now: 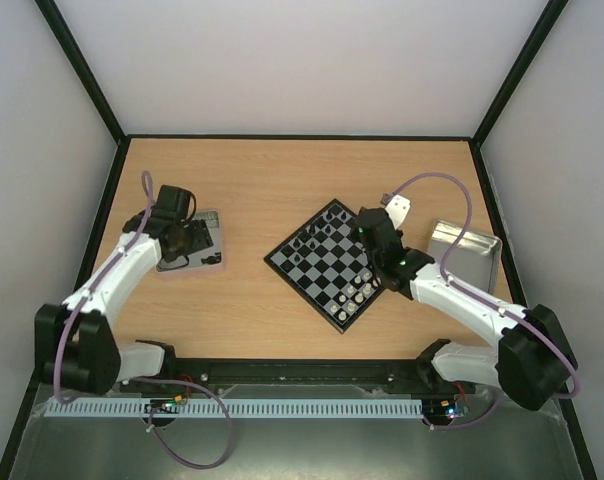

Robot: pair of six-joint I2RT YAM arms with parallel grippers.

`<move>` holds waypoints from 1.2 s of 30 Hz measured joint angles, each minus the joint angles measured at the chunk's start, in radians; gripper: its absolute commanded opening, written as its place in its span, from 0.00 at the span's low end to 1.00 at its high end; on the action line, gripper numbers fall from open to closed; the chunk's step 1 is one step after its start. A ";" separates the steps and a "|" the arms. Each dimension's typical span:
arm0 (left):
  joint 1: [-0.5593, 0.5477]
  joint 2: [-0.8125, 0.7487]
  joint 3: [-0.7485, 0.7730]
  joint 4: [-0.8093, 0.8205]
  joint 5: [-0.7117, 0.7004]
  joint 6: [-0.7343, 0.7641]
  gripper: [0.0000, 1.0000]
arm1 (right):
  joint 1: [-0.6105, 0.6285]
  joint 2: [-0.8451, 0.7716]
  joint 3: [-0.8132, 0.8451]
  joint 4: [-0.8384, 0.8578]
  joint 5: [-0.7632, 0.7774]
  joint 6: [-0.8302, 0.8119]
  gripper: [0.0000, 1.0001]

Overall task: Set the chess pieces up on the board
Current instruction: Adjust the storage box at the center of the board.

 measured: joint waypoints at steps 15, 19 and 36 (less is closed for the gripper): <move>0.135 0.317 0.149 -0.091 0.045 0.123 0.75 | 0.000 0.158 0.106 0.035 -0.089 -0.056 0.46; 0.140 0.410 0.326 -0.066 0.052 0.262 0.75 | 0.000 0.204 0.147 0.034 -0.134 -0.061 0.47; 0.127 0.654 0.510 -0.105 0.011 0.610 0.67 | 0.000 0.214 0.306 -0.059 -0.264 -0.092 0.47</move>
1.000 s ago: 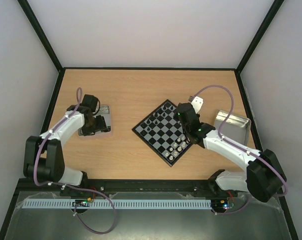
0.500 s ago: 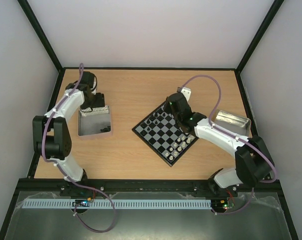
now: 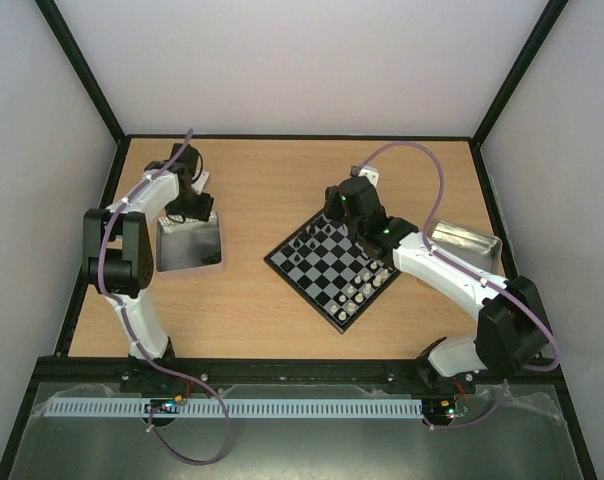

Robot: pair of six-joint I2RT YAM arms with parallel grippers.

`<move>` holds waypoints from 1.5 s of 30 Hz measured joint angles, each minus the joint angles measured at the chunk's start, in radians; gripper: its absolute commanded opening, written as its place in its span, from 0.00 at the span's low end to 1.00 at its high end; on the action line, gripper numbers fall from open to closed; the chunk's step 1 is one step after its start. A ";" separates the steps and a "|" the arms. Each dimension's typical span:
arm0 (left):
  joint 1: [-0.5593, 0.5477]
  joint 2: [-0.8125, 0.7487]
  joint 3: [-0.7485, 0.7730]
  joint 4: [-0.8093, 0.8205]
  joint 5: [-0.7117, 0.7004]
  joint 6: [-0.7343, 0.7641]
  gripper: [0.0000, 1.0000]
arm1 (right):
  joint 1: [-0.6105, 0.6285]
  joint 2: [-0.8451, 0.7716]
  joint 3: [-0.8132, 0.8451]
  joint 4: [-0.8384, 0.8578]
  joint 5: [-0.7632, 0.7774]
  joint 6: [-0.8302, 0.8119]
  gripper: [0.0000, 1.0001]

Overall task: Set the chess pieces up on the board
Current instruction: Adjust the storage box at the center of the board.

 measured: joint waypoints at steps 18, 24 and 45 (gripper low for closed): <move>-0.006 0.115 0.081 0.032 -0.013 0.285 0.67 | 0.000 -0.005 -0.023 0.014 -0.080 0.091 0.46; -0.005 0.115 0.082 0.040 -0.011 0.297 0.50 | 0.000 -0.003 -0.023 0.027 -0.082 0.097 0.46; 0.042 0.118 0.097 0.030 0.037 0.262 0.09 | 0.000 -0.012 -0.044 0.028 -0.079 0.072 0.46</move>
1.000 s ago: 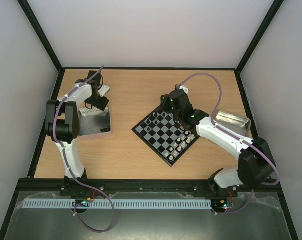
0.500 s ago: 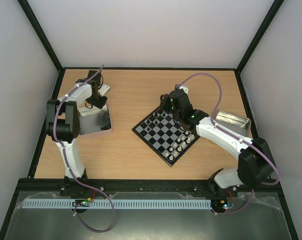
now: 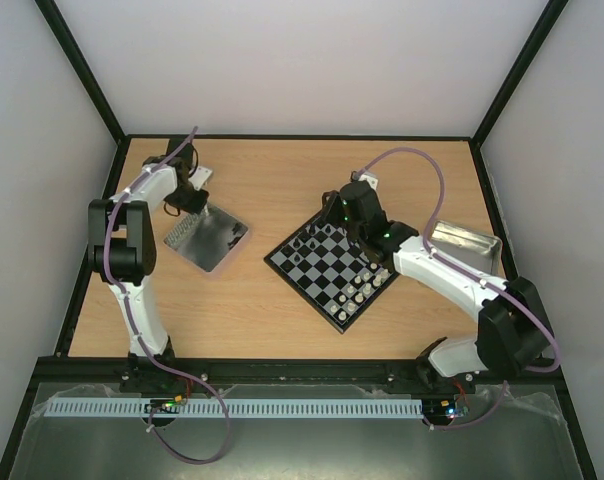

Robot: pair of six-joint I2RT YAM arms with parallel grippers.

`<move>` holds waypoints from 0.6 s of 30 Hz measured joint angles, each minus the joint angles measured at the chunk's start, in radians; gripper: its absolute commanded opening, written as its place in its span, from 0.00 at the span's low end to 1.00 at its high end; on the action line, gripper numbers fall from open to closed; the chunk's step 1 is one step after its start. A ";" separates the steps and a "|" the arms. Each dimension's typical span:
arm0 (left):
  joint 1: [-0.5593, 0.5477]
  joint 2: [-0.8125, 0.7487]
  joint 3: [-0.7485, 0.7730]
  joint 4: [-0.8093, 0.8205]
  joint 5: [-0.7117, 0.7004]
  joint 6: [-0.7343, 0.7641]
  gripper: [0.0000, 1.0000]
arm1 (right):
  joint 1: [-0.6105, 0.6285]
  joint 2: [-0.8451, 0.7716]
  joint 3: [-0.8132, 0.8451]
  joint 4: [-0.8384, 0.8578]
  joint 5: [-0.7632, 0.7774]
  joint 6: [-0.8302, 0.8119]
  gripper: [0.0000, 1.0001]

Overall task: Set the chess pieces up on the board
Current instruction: Adjust the storage box at the center of the board.

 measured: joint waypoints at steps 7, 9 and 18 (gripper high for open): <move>0.004 0.000 0.000 -0.004 0.004 -0.073 0.02 | 0.000 -0.019 -0.014 0.002 0.000 0.000 0.46; 0.005 0.000 0.001 -0.007 0.005 -0.101 0.02 | 0.000 -0.023 -0.021 0.005 -0.002 0.000 0.46; 0.063 -0.003 0.000 -0.027 0.026 -0.335 0.02 | 0.000 -0.038 -0.061 0.036 -0.017 0.000 0.46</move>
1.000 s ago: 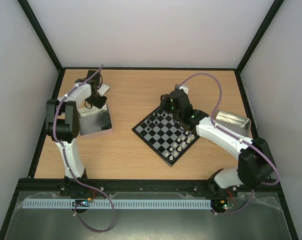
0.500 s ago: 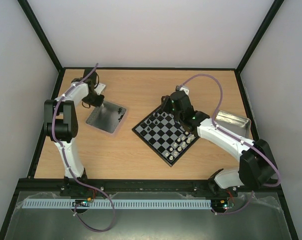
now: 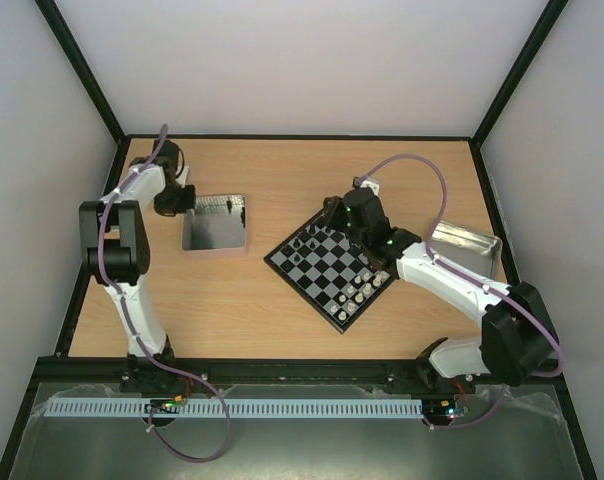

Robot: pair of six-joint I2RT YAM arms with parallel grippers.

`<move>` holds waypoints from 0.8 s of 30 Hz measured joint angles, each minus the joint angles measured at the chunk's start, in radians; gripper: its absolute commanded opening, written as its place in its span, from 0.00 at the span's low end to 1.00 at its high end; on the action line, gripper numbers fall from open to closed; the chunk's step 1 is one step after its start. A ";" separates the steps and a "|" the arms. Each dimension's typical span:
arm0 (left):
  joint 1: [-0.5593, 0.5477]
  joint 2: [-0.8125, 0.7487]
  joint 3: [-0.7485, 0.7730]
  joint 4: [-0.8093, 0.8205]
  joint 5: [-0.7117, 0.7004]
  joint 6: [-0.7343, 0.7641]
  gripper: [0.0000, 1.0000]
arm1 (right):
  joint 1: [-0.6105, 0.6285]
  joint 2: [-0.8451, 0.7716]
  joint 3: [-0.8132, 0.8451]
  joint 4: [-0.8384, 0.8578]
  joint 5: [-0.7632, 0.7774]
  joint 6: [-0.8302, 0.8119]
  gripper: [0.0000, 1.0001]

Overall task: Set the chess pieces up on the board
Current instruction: Adjust the storage box at the center of the board.

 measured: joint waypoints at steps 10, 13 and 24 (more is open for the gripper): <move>0.026 -0.133 -0.178 -0.008 0.008 -0.211 0.13 | 0.000 -0.005 -0.032 0.042 -0.028 0.000 0.46; 0.027 -0.153 -0.211 -0.046 0.011 -0.245 0.23 | 0.000 -0.005 -0.037 0.057 -0.030 0.000 0.46; 0.018 -0.243 -0.120 -0.078 0.019 -0.312 0.53 | 0.000 -0.008 -0.042 0.075 -0.032 0.001 0.46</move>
